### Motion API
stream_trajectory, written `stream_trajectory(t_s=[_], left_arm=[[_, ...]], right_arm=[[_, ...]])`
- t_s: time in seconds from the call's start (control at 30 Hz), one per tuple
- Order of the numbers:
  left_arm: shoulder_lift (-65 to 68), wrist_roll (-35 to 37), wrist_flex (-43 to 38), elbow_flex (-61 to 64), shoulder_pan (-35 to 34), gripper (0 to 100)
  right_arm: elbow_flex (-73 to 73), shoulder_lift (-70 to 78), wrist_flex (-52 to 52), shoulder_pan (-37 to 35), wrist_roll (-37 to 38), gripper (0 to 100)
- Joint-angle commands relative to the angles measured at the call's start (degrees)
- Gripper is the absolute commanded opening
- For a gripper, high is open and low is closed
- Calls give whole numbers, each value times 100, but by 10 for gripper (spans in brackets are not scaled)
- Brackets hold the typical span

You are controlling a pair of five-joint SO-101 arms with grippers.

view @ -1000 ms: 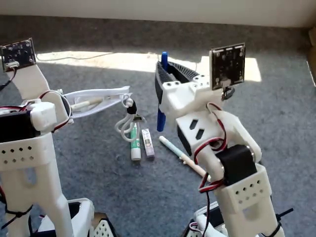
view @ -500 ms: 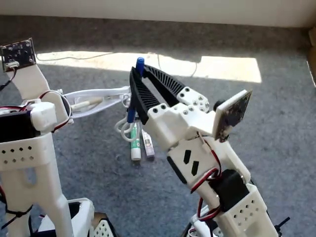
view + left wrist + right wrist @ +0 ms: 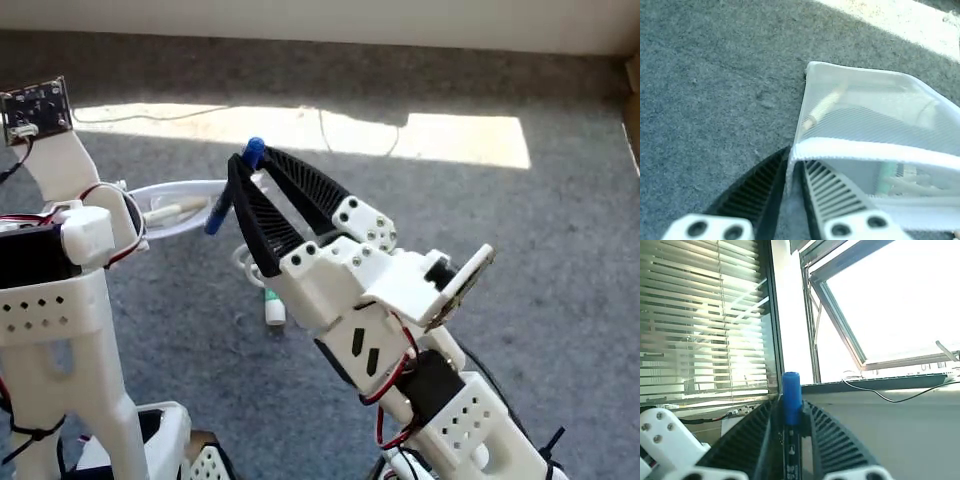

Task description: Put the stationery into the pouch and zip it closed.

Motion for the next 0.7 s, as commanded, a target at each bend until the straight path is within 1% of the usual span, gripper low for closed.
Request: stream_trajectory(t_s=[0.0, 0.33, 0.43, 0.67], left_arm=[[57, 18, -114, 22, -84, 11], [57, 18, -114, 22, -84, 11], [57, 18, -114, 22, -84, 11], [57, 18, -114, 40, -84, 11]], right_arm=[[-4, -84, -620, -57, -18, 5], [207, -40, -1086, -57, -44, 5], [171, 268, -1182, -57, -44, 5], [189, 1130, -2105, -48, -26, 5]])
